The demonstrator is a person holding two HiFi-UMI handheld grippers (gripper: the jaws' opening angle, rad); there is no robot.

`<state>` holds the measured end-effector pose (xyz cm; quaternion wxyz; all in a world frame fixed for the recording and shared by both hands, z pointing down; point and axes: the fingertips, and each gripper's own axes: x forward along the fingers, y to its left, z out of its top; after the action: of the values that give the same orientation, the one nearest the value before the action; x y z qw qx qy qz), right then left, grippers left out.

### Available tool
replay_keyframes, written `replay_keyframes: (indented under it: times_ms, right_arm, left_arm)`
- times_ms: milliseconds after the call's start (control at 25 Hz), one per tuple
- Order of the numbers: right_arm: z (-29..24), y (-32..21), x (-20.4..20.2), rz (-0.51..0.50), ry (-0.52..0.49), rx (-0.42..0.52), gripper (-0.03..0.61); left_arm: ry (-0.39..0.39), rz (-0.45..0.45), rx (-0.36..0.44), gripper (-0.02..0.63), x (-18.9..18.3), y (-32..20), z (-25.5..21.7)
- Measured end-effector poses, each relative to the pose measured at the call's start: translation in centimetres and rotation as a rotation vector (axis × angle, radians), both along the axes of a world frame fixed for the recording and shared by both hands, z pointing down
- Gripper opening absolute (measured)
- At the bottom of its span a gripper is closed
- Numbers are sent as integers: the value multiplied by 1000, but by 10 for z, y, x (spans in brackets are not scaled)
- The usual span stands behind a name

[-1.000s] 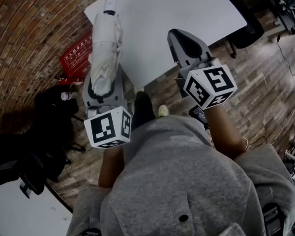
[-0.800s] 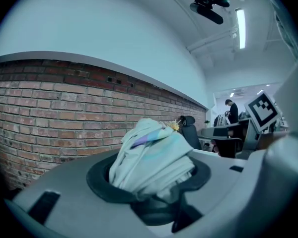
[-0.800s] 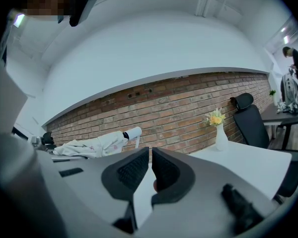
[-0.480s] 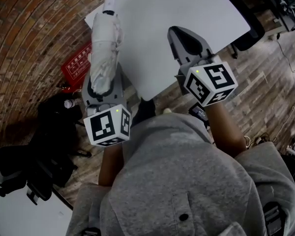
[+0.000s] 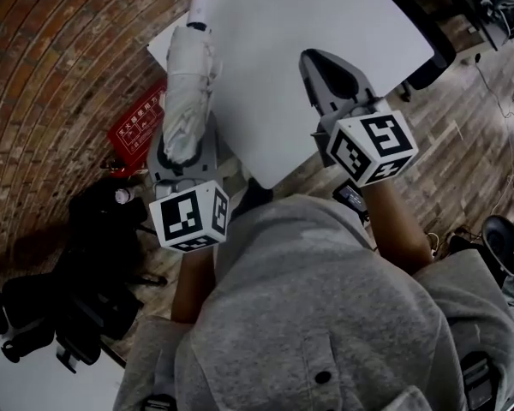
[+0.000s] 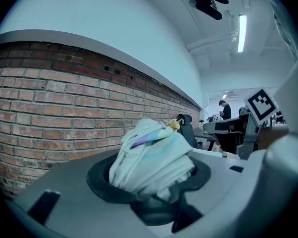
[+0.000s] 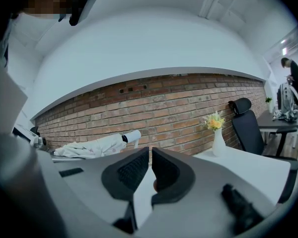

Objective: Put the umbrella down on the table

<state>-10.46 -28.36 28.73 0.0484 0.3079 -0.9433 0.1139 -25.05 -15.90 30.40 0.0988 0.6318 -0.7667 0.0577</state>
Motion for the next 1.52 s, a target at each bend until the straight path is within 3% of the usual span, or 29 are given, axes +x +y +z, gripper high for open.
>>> replay_keyframes:
  times_ms: [880,1520]
  right_arm:
    - [13,-45,-51,101,62,22,35]
    - [31,-49,-45,171,129,12,35]
  left_arm:
    - [52,174,-55,235,-63,-50,72]
    - [96,315,-111,236,-54,-62,144]
